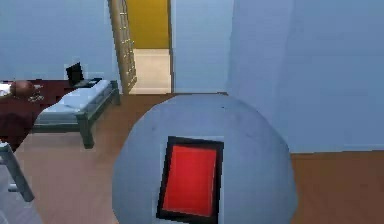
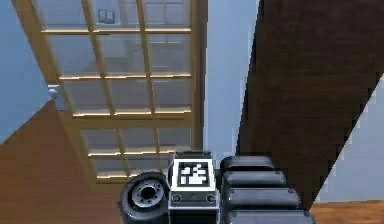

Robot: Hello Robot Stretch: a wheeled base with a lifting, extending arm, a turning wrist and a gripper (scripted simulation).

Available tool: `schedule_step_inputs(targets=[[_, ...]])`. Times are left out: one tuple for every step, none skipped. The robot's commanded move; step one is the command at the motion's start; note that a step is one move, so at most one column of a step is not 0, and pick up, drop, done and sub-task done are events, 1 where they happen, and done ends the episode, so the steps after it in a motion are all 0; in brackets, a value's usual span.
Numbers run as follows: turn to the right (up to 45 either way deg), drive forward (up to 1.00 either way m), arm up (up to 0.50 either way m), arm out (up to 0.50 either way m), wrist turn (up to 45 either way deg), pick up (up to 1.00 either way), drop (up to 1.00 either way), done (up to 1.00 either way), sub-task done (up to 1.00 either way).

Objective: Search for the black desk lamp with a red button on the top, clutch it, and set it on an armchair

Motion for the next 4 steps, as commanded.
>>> schedule_step_inputs(targets=[[30.0, 0.0, 0.0, 0.0, 0.0, 0.0, 0.0, 0.0, 0.0], [0.0, 1.0, 0.0, 0.0, 0.0, 0.0, 0.0, 0.0, 0.0], [6.0, 0.0, 0.0, 0.0, 0.0, 0.0, 0.0, 0.0, 0.0], [0.0, 0.5, 0.0, 0.0, 0.0, 0.0, 0.0, 0.0, 0.0]])
